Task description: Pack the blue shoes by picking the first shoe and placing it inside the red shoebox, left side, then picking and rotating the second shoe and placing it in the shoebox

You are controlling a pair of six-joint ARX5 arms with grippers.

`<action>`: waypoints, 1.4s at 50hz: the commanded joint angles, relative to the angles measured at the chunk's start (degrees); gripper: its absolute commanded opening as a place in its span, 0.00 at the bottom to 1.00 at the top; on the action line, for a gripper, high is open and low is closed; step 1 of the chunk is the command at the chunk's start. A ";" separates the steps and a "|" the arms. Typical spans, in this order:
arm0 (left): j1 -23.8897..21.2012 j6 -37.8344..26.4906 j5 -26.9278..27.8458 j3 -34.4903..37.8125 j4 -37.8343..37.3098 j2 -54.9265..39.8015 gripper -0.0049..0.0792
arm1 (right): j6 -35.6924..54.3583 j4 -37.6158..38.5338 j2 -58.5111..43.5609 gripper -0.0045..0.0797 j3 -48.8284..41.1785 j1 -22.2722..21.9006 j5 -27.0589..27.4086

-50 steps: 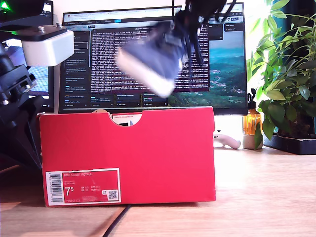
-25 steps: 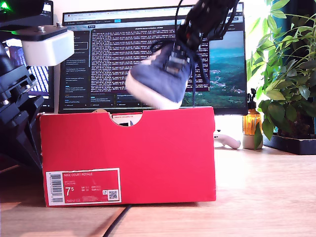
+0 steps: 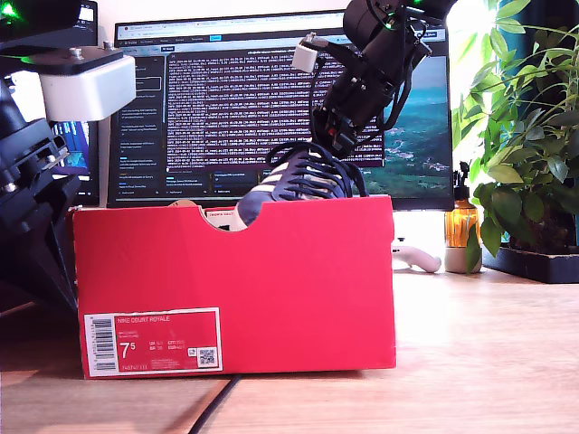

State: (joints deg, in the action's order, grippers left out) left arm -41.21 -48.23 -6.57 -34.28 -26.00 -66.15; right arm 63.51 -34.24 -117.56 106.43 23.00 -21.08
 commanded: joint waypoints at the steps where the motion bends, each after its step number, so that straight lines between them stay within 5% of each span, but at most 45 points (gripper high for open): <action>1: -0.15 0.20 0.59 -0.72 0.52 -0.59 0.04 | -0.02 -0.33 -0.92 0.04 1.29 0.61 -0.81; 45: -0.15 0.20 0.59 -0.72 0.55 -0.59 0.04 | 2.95 -5.22 -6.40 0.04 1.29 3.26 8.15; 49: -0.15 0.20 0.59 -0.72 0.52 -0.59 0.04 | 2.91 -5.11 -6.40 0.13 1.29 3.63 8.46; 57: -0.15 0.20 0.59 -0.72 0.52 -0.59 0.04 | 2.29 -4.94 -6.40 0.45 1.29 4.50 8.70; 70: -0.15 0.22 0.61 -0.72 0.37 -0.59 0.04 | 2.27 -2.25 -6.38 0.51 1.29 6.88 14.29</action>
State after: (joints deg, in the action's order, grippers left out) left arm -41.21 -48.23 -6.48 -34.28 -25.96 -66.15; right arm 66.00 -36.86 -122.65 106.63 28.69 -7.79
